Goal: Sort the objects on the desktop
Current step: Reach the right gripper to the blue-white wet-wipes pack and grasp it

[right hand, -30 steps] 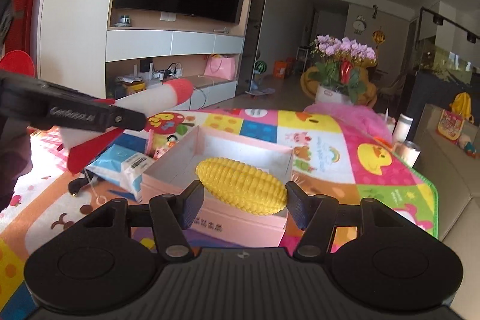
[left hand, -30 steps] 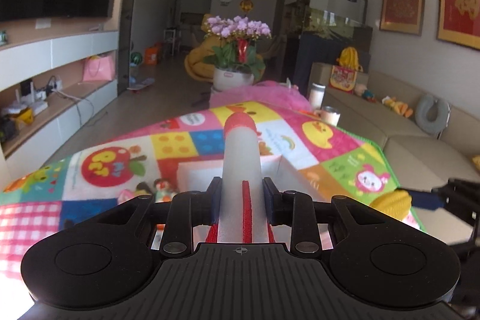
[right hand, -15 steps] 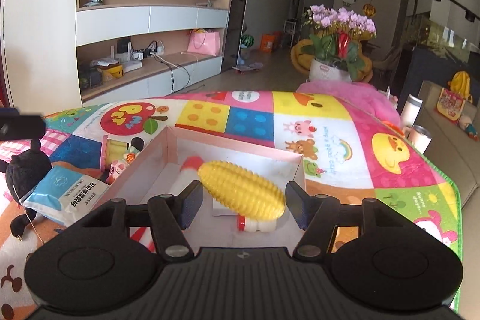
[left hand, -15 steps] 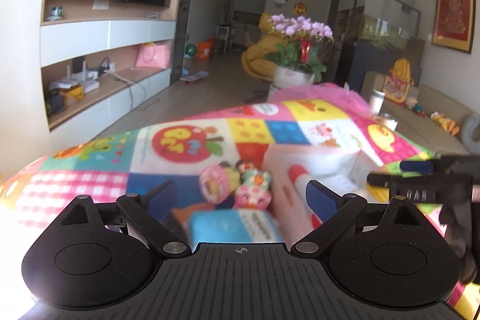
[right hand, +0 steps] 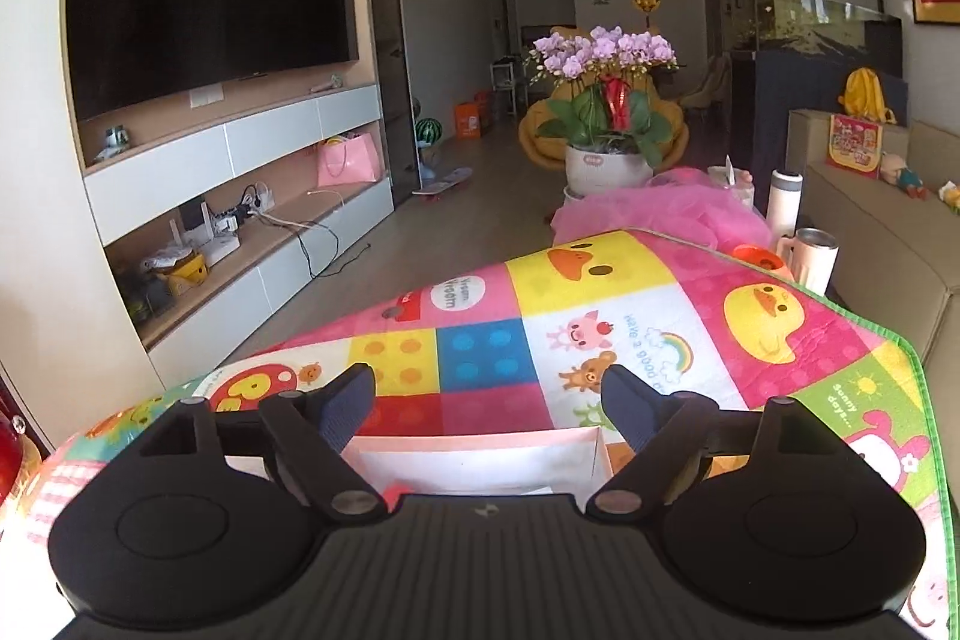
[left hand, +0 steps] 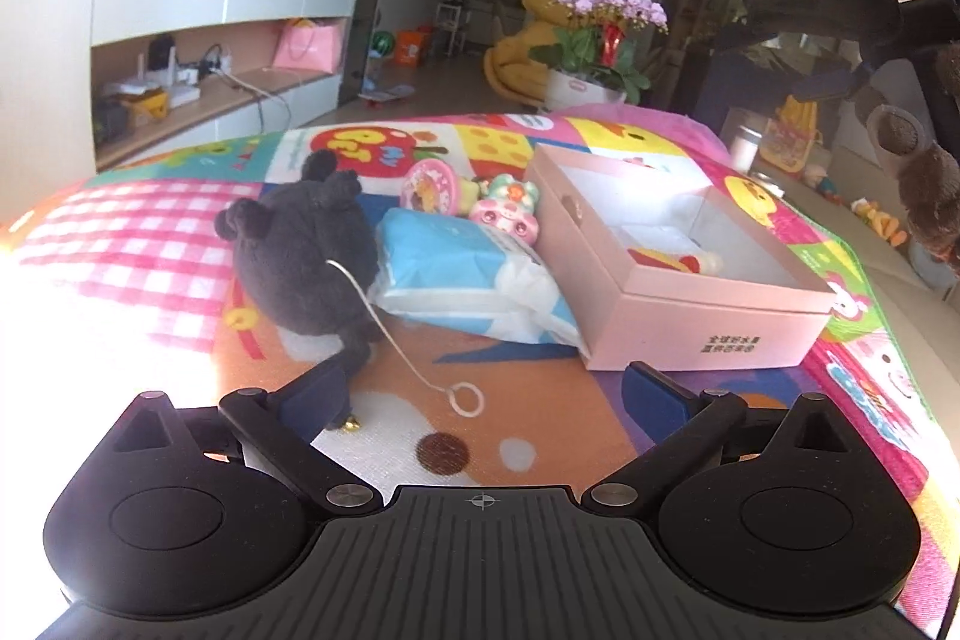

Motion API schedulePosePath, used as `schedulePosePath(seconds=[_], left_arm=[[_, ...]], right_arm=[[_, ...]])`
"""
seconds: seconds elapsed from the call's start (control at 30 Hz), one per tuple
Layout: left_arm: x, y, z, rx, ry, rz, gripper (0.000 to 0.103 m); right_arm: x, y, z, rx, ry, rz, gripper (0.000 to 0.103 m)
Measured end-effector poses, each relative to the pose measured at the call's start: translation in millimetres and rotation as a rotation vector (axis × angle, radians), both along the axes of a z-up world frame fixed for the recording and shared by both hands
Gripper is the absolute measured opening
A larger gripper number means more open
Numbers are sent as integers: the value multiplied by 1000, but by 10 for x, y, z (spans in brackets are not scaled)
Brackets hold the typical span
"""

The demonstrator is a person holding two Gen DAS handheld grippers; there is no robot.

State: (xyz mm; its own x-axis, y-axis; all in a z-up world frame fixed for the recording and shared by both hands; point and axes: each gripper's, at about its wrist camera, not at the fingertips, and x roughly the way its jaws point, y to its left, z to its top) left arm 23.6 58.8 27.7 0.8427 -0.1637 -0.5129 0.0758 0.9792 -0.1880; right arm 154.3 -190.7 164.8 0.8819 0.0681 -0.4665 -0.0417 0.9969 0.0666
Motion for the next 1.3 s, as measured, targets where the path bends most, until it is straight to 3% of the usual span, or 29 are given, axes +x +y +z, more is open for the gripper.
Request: schedulePosePath(seconds=[0.2,0.23,0.37,0.47,0.5,0.57,0.6,0.63,0.67,0.8,0.93,1.07,1.2,1.27,1.3], left_arm=[[-102,144,-43,230,-82,194,103],[-103,191,-64,233,-70,212,103],[-73,471,-106,102,2,256,103],[-73,545,-127,66,19,257,103],[-79,544,-128,66,18,254,103],[-88,530,-133,65,16,244,103],[-92,536,-136,59,17,243,103],[-92,552,-140,48,20,243,103],[-93,569,-148,34,23,245,103],[-77,645,-171,-21,36,254,103],[-75,669,-172,-41,36,270,103],[-73,678,-169,-54,37,276,103],[-59,658,-172,-50,45,269,103],[-49,655,-176,-51,53,266,103],[-43,652,-176,-51,56,266,103]], right_arm=[[-133,500,-389,-77,101,192,84],[-139,613,-467,-92,116,234,84],[-222,1106,-724,-189,126,387,84],[-192,1373,-788,-194,134,426,83],[-142,1436,-784,-177,146,425,78],[58,1534,-803,-126,209,415,58],[177,1564,-830,-107,252,407,43],[286,1587,-871,-88,294,396,35],[383,1604,-929,-70,334,381,33],[374,1634,-1104,-78,394,409,33],[9,1621,-1150,-63,488,541,33],[-471,1463,-1221,-68,542,601,32],[-995,1239,-1189,-172,407,607,35],[-1238,1094,-1100,-225,285,584,50],[-1327,1026,-1065,-228,243,574,65]])
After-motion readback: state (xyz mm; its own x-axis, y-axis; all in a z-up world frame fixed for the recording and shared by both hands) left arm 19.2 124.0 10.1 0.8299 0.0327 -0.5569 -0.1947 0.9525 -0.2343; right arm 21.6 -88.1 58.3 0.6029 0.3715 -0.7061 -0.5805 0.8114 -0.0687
